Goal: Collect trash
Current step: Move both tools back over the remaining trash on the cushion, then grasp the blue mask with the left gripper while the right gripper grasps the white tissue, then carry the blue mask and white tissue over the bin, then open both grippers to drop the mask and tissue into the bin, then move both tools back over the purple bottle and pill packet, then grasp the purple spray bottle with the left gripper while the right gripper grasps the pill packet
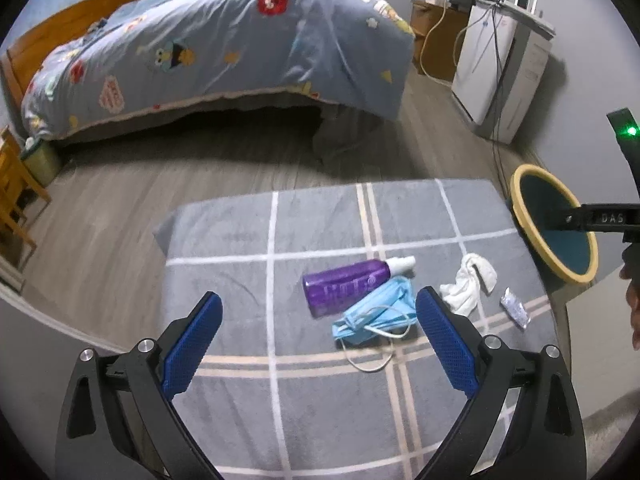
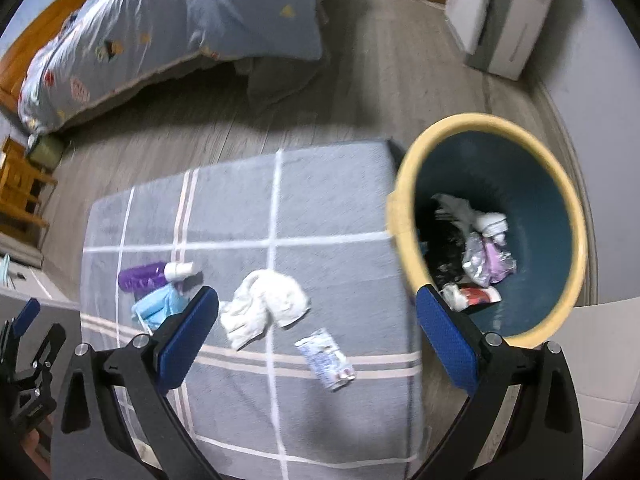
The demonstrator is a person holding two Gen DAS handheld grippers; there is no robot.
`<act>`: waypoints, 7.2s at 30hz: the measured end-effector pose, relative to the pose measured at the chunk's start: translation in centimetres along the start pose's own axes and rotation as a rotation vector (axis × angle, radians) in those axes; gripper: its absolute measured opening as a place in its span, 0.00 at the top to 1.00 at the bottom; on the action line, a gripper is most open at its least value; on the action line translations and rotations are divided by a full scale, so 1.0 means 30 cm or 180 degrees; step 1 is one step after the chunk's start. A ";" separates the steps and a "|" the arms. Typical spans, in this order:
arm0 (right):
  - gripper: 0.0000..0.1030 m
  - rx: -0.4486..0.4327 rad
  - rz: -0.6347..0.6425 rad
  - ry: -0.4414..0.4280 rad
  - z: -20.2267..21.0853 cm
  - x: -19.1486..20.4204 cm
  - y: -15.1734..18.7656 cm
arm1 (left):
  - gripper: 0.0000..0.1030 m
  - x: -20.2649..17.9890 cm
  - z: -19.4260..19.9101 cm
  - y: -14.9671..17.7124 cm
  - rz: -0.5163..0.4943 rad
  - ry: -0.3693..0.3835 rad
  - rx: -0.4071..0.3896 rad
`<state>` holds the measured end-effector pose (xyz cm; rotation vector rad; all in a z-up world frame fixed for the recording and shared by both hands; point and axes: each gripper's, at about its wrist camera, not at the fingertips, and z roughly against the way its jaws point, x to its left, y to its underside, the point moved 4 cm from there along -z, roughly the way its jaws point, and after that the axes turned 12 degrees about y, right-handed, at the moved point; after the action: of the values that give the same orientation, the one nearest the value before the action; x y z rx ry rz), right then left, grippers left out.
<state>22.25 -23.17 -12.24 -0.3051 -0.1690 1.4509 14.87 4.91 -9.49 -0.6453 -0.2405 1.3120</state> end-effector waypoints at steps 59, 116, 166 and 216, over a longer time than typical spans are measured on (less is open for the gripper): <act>0.85 -0.0055 0.0337 -0.0240 0.026 0.137 -0.076 | 0.90 -0.223 -0.171 -0.002 -0.0781 0.0319 0.0274; 0.85 -0.0161 -0.1152 -0.0009 -0.089 -0.742 -0.100 | 0.90 -0.877 -0.338 -0.060 -0.1411 0.0955 0.0366; 0.06 -0.0479 -0.0660 0.0238 0.090 -0.529 -0.082 | 0.09 -0.296 -0.080 -0.165 -0.0793 0.0170 0.0068; 0.70 0.0556 0.1316 0.0335 -0.260 0.106 0.247 | 0.65 -0.132 -0.532 0.025 -0.1271 0.0182 0.1484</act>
<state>17.90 -20.15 -22.13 -0.2824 0.1139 1.8402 21.40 -3.58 -21.98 -0.2201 -0.0087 0.9162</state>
